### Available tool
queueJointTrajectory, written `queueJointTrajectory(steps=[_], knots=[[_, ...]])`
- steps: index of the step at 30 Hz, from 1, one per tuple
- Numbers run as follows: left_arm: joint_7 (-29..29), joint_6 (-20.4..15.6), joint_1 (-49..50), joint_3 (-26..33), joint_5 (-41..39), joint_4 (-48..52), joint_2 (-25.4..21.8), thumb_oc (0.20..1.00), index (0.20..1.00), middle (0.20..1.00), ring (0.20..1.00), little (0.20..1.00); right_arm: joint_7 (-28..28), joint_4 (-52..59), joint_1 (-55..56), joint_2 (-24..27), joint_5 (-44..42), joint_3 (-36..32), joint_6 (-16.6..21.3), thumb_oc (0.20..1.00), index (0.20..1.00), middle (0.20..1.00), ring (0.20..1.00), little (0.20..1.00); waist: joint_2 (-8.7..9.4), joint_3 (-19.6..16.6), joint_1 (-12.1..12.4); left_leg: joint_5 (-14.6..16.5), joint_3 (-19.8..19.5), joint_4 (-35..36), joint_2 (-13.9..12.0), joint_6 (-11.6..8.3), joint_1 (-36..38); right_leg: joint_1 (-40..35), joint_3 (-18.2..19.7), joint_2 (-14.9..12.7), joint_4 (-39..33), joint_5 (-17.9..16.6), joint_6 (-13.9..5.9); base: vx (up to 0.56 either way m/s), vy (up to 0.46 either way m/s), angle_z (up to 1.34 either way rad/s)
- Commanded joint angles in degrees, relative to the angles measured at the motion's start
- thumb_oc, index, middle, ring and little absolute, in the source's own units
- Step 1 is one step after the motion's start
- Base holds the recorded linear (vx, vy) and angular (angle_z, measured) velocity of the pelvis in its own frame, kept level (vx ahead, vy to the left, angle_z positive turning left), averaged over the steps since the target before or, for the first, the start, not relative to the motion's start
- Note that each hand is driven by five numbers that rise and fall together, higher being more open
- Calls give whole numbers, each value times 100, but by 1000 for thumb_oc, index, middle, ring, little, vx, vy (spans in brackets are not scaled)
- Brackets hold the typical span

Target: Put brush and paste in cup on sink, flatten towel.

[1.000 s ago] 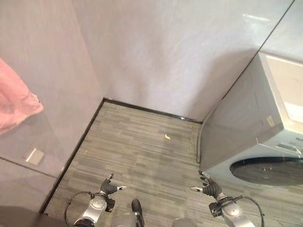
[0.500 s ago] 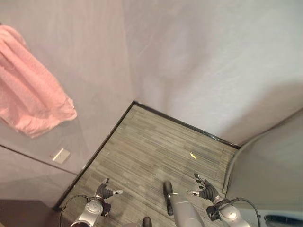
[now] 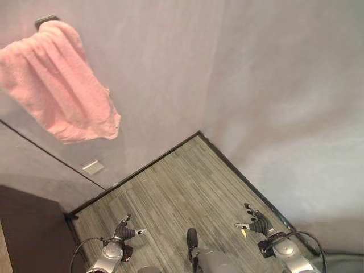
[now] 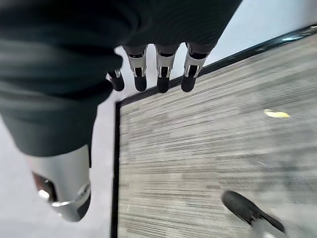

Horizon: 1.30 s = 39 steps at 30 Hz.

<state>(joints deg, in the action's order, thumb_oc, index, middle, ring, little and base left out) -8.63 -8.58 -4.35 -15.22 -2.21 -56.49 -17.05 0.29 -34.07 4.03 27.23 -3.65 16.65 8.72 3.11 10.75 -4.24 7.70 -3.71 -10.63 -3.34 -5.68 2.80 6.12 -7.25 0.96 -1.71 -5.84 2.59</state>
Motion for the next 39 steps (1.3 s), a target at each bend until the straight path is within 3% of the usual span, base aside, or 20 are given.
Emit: queueJointTrajectory(steps=[1,2,4,5,6,14,17,19,20,21,24,28,33,39], knots=[[-144,-84,-135,-82,-31,11,-147,1000,1000,1000,1000,1000,-144,304,348,100,49,-152,154,1000,1000,1000,1000,1000,101,-266,-287,-295,1434,242,14,301,-489,154,127,-569,749,458,-1036,-81,-72,99],[-133,-65,-236,-148,50,-7,-138,1000,1000,1000,1000,1000,-204,323,392,109,109,-180,147,1000,1000,1000,1000,1000,58,-262,-423,-327,2159,221,-84,303,-524,97,-115,-629,701,468,-1027,-48,-28,137],[-97,-44,-333,-215,125,-20,-143,1000,1000,1000,1000,1000,-281,274,424,87,275,-172,72,1000,1000,1000,1000,1000,-17,-274,-519,-281,2639,206,-130,251,-519,9,-328,-632,663,515,-1049,12,30,158],[-97,-44,-335,-215,126,-21,-143,1000,1000,1000,1000,1000,-283,271,422,85,280,-171,72,1000,1000,1000,1000,1000,-17,-271,-524,-283,2634,208,-130,251,-517,2,-335,-631,657,512,-1049,-8,52,91],[-117,-48,-303,-178,106,-48,-147,1000,1000,1000,1000,1000,-251,271,373,84,312,-110,60,1000,1000,1000,1000,1000,17,-250,-458,-394,2508,268,-43,283,-555,-12,-365,-624,630,430,-1009,-32,17,31],[-157,-49,-86,-48,122,-133,-159,1000,1000,1000,1000,1000,-142,164,207,-196,319,116,42,1000,1000,1000,1000,1000,55,-281,-273,-420,2350,860,200,491,-247,-133,-249,-759,771,359,-1161,31,118,-2],[-162,-43,-51,-112,215,-42,-199,1000,1000,1000,1000,1000,-151,84,142,-262,342,164,26,1000,1000,1000,1000,1000,30,-255,-216,-449,2257,1014,280,584,-191,-23,-201,-820,1153,389,-1205,19,147,7],[-162,-47,-61,-167,260,-19,-225,1000,1000,1000,1000,1000,-184,28,130,-316,306,172,21,1000,1000,1000,1000,1000,21,-196,-287,-470,2100,1072,338,619,-149,105,103,-786,1509,314,-1271,26,91,15],[-161,-53,-83,-194,274,-37,-237,1000,1000,1000,1000,1000,-178,7,133,-350,267,181,25,1000,1000,1000,1000,1000,21,-184,-365,-470,2010,1080,363,622,-146,170,428,-692,1584,262,-1299,76,66,47],[-153,-65,-144,-230,287,-76,-259,1000,1000,1000,1000,1000,-139,30,158,-389,204,245,43,1000,1000,1000,1000,1000,1,-190,-507,-443,1863,1077,386,640,-96,281,1034,-392,1640,301,-1264,65,44,74],[-127,-102,-196,-264,306,-135,-277,1000,1000,1000,1000,1000,-97,4,217,-386,156,277,60,1000,1000,1000,1000,1000,-10,-211,-587,-440,1722,1070,393,631,-81,361,1382,-182,1492,392,-1197,81,9,63],[-110,-101,-247,-322,344,-198,-274,1000,1000,1000,1000,1000,-85,-7,236,-344,227,310,68,1000,1000,1000,1000,1000,42,-216,-536,-358,1637,930,423,622,-53,450,978,-262,1183,297,-1168,67,-56,14],[-168,-57,-248,-97,9,-249,-243,1000,1000,1000,1000,1000,-92,-66,204,-222,254,320,54,1000,1000,1000,1000,1000,105,-410,-407,-430,1451,959,313,478,-15,52,958,-121,936,479,-1052,67,-138,22],[-178,-54,-294,-92,-84,-201,-230,1000,1000,1000,1000,1000,-72,18,277,-90,240,252,58,1000,1000,1000,1000,1000,115,-434,-428,-433,1246,867,183,354,-47,-19,872,-29,962,668,-913,80,-162,14]])
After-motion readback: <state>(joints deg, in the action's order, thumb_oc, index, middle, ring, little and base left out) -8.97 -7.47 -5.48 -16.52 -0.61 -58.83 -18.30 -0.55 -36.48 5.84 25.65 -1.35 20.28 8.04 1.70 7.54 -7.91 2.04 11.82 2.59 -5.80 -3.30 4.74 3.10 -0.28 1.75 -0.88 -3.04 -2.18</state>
